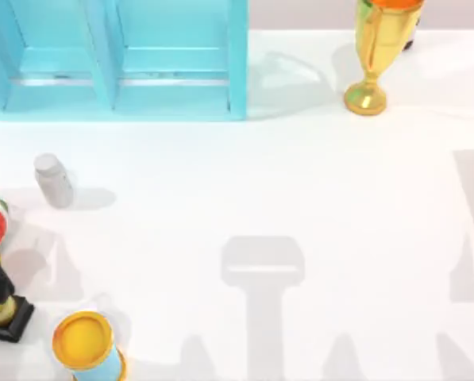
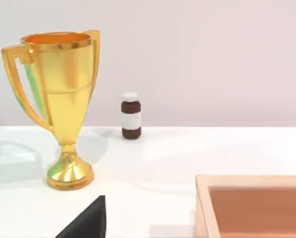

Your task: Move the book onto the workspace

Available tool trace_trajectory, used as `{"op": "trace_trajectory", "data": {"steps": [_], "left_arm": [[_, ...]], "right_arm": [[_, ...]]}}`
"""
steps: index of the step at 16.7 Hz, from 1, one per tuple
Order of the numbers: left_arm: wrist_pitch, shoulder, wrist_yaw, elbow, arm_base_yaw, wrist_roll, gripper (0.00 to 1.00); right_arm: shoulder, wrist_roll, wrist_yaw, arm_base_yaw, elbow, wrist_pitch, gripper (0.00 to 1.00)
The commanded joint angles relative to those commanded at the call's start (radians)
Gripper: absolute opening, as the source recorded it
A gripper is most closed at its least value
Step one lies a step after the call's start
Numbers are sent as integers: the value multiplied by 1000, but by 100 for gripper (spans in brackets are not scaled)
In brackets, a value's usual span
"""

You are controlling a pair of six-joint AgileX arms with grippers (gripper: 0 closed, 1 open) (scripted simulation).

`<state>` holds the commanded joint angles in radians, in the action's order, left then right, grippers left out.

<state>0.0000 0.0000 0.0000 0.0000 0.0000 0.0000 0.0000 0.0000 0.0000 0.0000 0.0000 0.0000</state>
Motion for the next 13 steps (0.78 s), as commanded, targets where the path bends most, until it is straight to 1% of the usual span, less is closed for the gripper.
{"op": "trace_trajectory", "data": {"steps": [3, 6, 9, 13], "left_arm": [[6, 10, 3, 4, 5, 2, 100], [63, 102, 32, 41, 49, 15, 100], [173, 286, 88, 118, 126, 34, 100], [387, 639, 189, 279, 247, 55, 100]], "right_arm": [[0, 0, 0, 0, 0, 0, 100], [0, 0, 0, 0, 0, 0, 100], [0, 0, 0, 0, 0, 0, 100], [0, 0, 0, 0, 0, 0, 100]]}}
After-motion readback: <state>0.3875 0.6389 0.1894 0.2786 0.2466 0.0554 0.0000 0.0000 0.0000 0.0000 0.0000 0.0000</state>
